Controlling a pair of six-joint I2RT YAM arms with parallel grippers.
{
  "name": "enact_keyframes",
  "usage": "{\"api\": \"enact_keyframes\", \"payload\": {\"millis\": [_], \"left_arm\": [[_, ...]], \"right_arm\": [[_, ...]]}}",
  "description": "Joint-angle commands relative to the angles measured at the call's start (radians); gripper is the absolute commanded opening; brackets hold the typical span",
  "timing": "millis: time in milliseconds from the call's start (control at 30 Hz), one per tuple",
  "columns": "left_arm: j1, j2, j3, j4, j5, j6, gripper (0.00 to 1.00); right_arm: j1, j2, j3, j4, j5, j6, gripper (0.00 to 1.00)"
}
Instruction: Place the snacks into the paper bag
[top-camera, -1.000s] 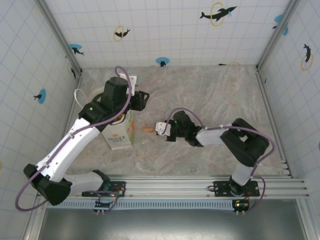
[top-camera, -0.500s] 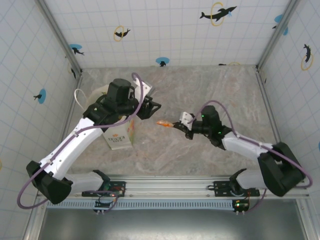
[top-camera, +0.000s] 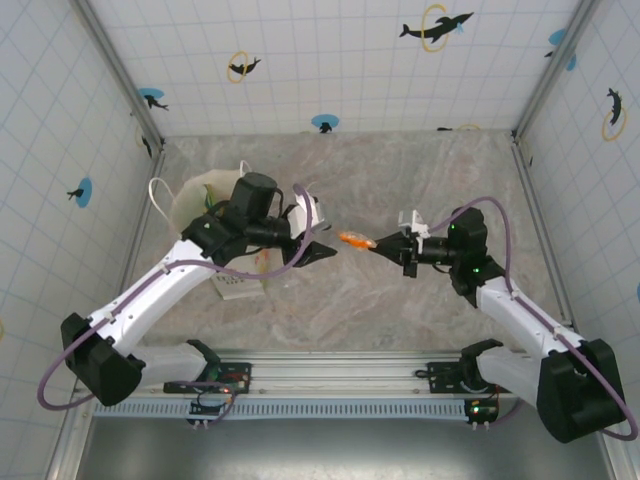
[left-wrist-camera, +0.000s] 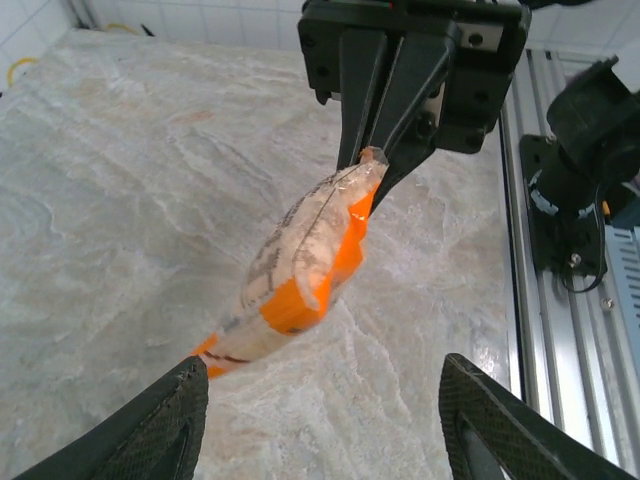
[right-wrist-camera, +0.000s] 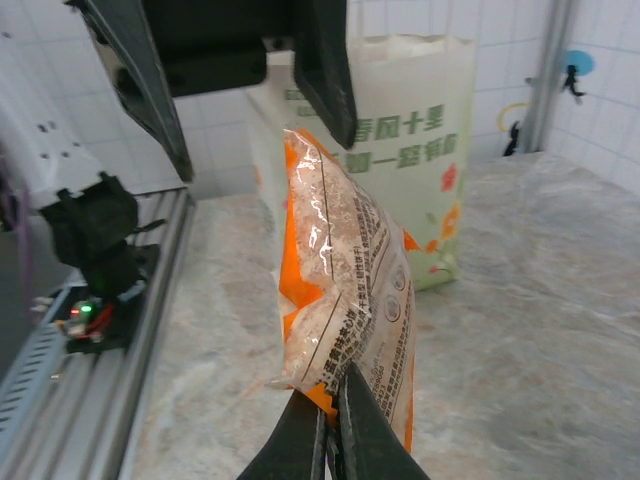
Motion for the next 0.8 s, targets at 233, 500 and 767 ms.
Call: {"api": "enact_keyframes", "payload": {"millis": [233,500,767], "left_arm": [[-0.017,0.055,0.005,-0.008,0.103,0.216,0.61],[-0.056,0.100,0.013,0.020,0.122,0.235,0.54],[-0.066,0.123,0.017,0.065,0.153,0.220,0.44]], "right_arm": [[-0.006,0.017,0.077,-0.016,-0.187,0.059,0.00],[-0.007,0.035,0.089,0.013,-0.198,0.103,0.00],[-0.004,0.036,0.086,0.025,-0.195,0.114,0.00]]}}
